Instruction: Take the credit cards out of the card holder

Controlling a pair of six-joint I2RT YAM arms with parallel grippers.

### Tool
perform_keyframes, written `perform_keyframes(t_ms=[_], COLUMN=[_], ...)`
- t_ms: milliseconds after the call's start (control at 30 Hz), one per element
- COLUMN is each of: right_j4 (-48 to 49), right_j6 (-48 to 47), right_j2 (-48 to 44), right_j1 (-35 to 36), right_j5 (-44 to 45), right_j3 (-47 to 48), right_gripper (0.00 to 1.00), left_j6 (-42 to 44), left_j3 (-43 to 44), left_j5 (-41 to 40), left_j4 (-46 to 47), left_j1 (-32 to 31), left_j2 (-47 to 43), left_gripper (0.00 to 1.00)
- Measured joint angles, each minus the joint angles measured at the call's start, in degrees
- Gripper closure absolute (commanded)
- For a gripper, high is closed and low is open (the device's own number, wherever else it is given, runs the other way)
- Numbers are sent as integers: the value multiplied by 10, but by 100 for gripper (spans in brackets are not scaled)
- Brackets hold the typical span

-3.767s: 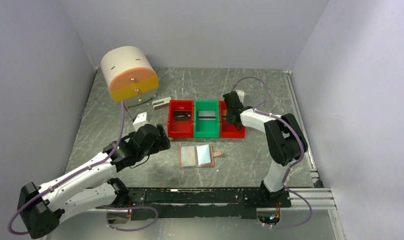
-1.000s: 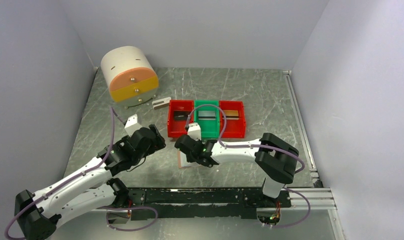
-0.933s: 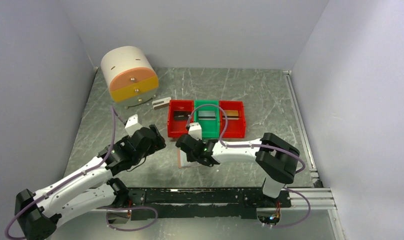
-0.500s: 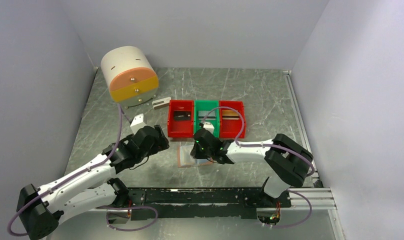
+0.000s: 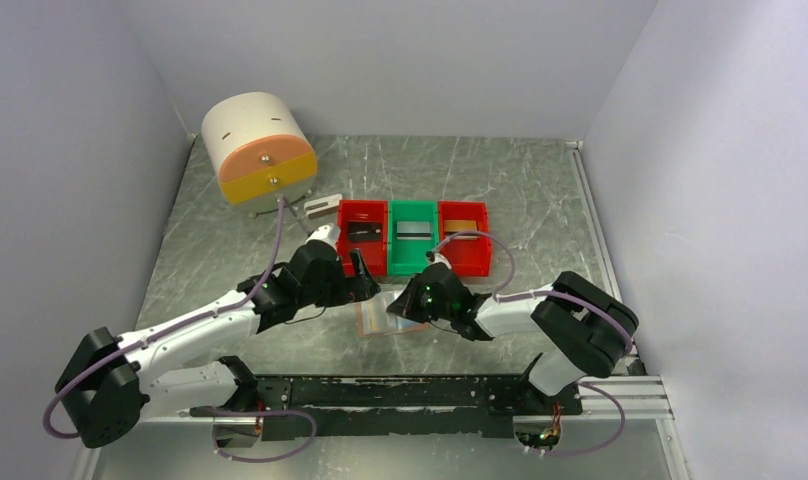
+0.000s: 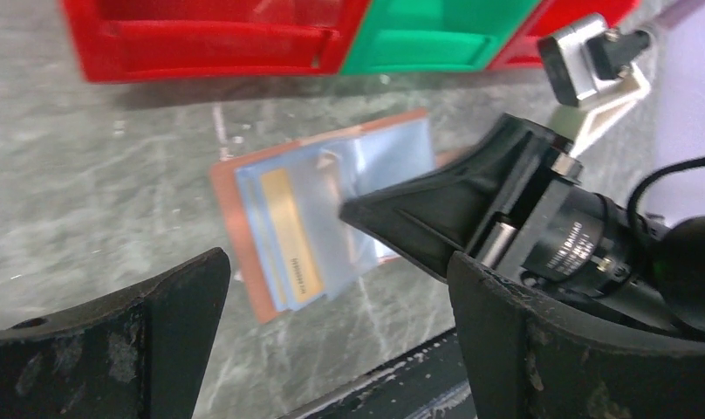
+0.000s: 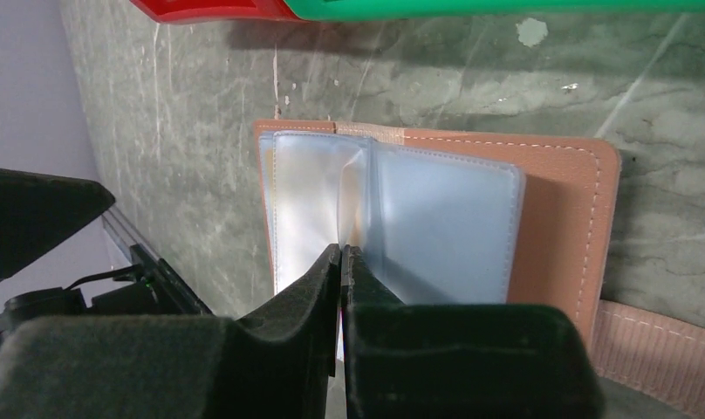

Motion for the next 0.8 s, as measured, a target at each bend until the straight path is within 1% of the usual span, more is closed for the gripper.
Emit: perform_keyframes(t_ms=[167, 333, 533, 800], right_j4=[35, 54, 74, 91], right_j6=[20, 36, 49, 61], right_j2=[0, 0, 0, 4], right_j1=[-11, -18, -22, -28], right_j5=[-11, -17, -20, -28], right_j3=[-23, -38, -50, -60], right_gripper=[91, 90, 87, 86], left_j6=[-4, -11, -19, -25], left_j3=[-9, -13, -15, -17], left_j5=[71, 121, 156, 186], left_j4=[69, 110, 135, 170], left_j1=[2, 6, 9, 10], left_j2=[40, 83, 126, 165], left_gripper=[1, 2, 4, 6])
